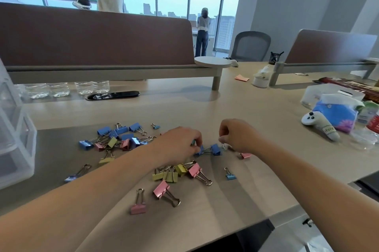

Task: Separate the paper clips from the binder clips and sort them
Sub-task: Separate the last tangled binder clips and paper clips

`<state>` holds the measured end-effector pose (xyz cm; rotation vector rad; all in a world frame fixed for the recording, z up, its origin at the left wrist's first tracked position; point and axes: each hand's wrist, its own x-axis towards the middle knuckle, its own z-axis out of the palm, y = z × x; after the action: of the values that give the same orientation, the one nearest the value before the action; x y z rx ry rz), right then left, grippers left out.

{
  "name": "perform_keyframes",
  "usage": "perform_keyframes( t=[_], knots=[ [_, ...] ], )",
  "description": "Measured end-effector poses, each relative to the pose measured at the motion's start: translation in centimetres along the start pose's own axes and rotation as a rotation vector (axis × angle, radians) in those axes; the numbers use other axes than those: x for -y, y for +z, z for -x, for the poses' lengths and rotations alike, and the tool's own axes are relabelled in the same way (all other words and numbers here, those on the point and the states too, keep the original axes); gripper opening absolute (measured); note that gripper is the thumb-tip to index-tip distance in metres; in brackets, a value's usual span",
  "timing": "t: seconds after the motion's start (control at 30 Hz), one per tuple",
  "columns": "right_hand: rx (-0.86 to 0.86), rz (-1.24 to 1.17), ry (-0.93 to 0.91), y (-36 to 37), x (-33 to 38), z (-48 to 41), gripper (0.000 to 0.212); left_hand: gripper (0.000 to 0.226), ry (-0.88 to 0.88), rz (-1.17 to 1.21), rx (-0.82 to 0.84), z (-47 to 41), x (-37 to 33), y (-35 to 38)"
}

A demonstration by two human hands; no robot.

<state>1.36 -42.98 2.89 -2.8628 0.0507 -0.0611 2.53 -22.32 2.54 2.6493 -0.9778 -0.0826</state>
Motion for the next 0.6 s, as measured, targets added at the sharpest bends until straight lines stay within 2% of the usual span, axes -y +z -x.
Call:
perform_keyframes(
  t=[0.07,0.2,0.3,0.5,0.6],
  knots=[
    [-0.011,-0.01,-0.015,-0.3,-0.3,0.9,0.005,0.019,0.047,-0.024,0.028,-0.2,-1.3,0.4],
    [0.017,0.002,-0.043,-0.8,-1.1,2.5,0.017,0.031,0.147,-0.077,0.107,-0.8,-3.8,1.8],
    [0.022,-0.016,-0.039,-0.9,-1.8,3.5,0.016,0.039,0.151,-0.061,0.151,-1.0,-5.2,2.7],
    [0.0,-0.034,-0.027,-0.3,-2.7,4.5,0.014,0.032,0.19,-0.028,0.161,-0.8,-6.4,3.2],
    [0.008,-0.016,-0.031,-0.2,-2.9,4.5,0.015,0.039,0.211,-0.017,0.156,-0.6,-6.7,3.2]
  ],
)
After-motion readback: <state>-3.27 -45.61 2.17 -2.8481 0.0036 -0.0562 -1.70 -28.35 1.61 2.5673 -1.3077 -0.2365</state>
